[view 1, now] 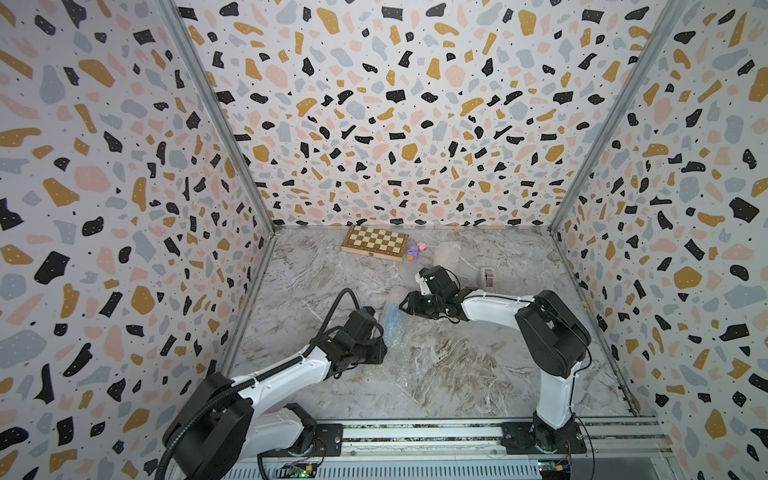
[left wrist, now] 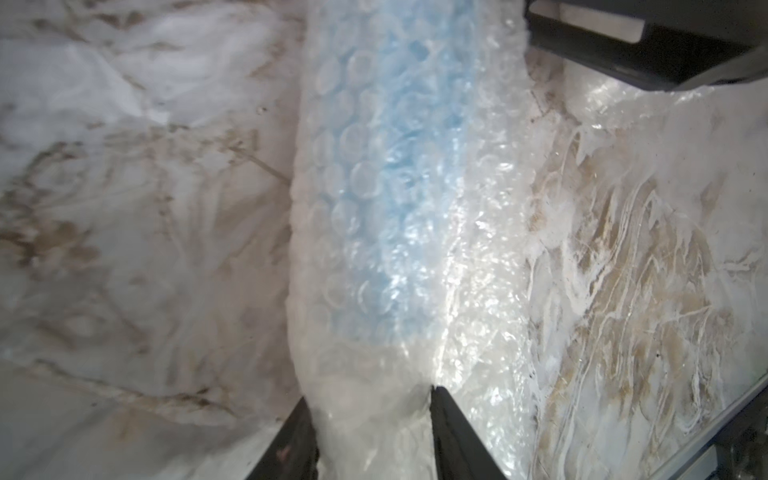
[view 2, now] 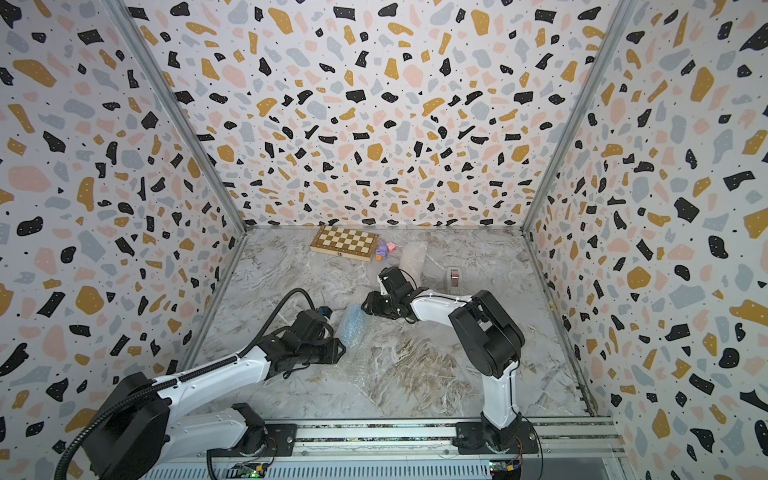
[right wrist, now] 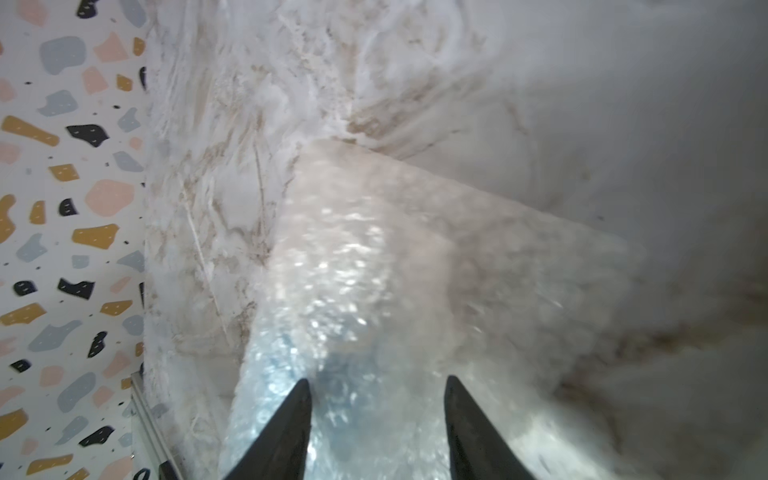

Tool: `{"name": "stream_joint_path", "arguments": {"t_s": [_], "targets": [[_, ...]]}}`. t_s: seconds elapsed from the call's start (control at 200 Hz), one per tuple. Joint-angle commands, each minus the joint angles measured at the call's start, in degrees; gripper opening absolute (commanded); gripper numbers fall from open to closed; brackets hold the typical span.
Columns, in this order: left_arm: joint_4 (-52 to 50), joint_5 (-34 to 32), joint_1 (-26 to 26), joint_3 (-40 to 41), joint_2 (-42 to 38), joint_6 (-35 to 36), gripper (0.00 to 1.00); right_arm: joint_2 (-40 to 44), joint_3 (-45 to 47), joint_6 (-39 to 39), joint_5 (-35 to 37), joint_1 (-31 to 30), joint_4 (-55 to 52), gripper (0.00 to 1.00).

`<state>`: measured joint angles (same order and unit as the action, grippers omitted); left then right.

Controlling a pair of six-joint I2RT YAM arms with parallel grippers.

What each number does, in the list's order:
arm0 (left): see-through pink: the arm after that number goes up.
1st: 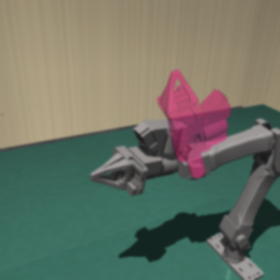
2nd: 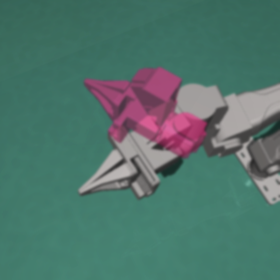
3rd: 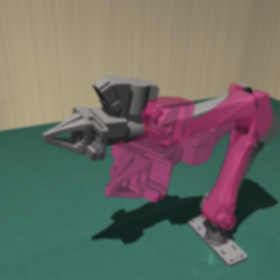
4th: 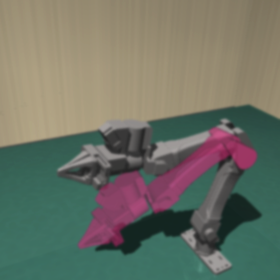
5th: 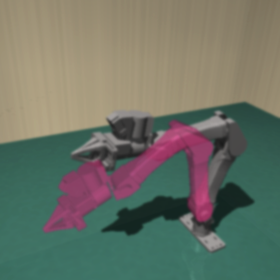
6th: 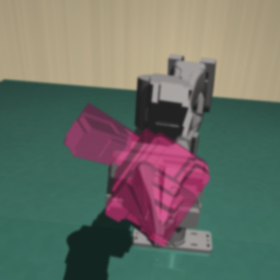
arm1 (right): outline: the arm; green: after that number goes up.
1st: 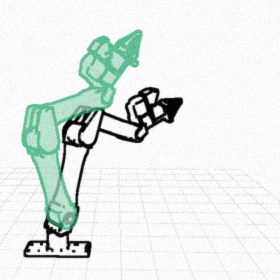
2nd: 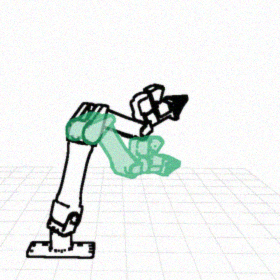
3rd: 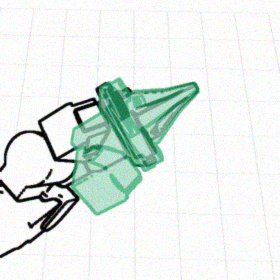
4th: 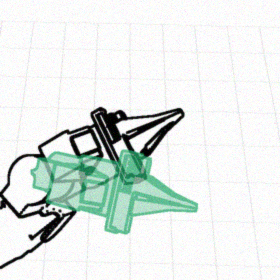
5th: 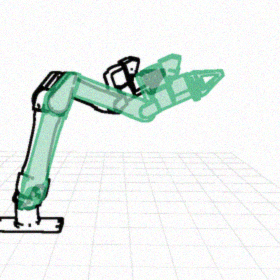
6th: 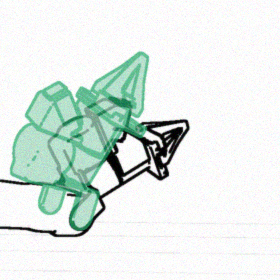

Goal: Wrap vases in bubble wrap
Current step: Wrap the vase in bubble wrap.

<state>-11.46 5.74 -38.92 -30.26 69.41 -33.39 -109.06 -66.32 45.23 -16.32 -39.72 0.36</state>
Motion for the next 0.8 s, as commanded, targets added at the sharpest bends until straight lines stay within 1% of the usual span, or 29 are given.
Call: {"name": "stream_joint_path", "arguments": {"t_s": [0.0,0.07,0.105,0.125,0.185,0.28,0.38,0.44,0.511,0.566,0.616,0.686,0.716,0.796], "targets": [[1.6,-6.2,-2.1,-1.1,1.7,1.6,0.33,5.0,1.0,-2.4,4.9,-0.3,-7.7,0.6],[1.4,-9.3,-4.1,-2.3,2.8,2.8,0.32,7.5,0.7,-2.7,4.0,-0.4,-9.9,0.65],[1.4,-10.0,-5.0,-2.9,3.5,3.4,0.32,8.4,0.5,-3.0,3.9,-0.7,-11.0,0.65],[-0.2,-10.6,-5.6,-3.4,3.9,3.7,0.31,9.0,0.5,-3.0,3.8,-0.9,-11.4,0.65],[-1.7,-12.9,-7.2,-4.9,5.1,4.5,0.31,10.1,0.5,-2.7,1.1,-1.4,-11.5,0.66],[-2.1,-14.2,-8.0,-6.2,6.0,5.1,0.31,8.9,-0.5,-1.0,-4.7,-2.0,-10.7,0.67],[-2.2,-14.8,-8.7,-7.3,6.3,5.6,0.32,6.5,-1.6,0.9,-7.6,-2.7,-9.4,0.68],[-2.3,-14.7,-8.7,-7.6,6.3,5.8,0.32,6.1,-2.3,0.9,-6.1,-2.6,-11.3,0.68],[-2.5,-14.5,-8.7,-7.5,6.0,6.0,0.31,8.7,0.4,1.3,-3.9,-2.5,-9.8,0.7],[-2.3,-14.4,-8.7,-7.0,5.9,6.2,0.32,10.2,2.6,1.6,-4.0,-1.9,-8.6,0.69],[-2.2,-14.4,-8.7,-6.7,6.1,6.4,0.32,10.3,4.2,2.1,-5.4,-0.8,-8.0,0.68],[-2.0,-13.9,-8.7,-6.4,6.4,6.3,0.32,10.3,7.0,2.9,-6.9,0.0,-5.6,0.62],[-2.1,-13.8,-8.7,-6.5,6.6,6.3,0.32,10.5,7.6,2.7,-6.5,-0.2,-5.1,0.59],[-2.0,-13.8,-8.7,-6.7,7.0,6.4,0.32,9.6,8.1,2.0,-4.9,-0.4,-5.5,0.55]]}}
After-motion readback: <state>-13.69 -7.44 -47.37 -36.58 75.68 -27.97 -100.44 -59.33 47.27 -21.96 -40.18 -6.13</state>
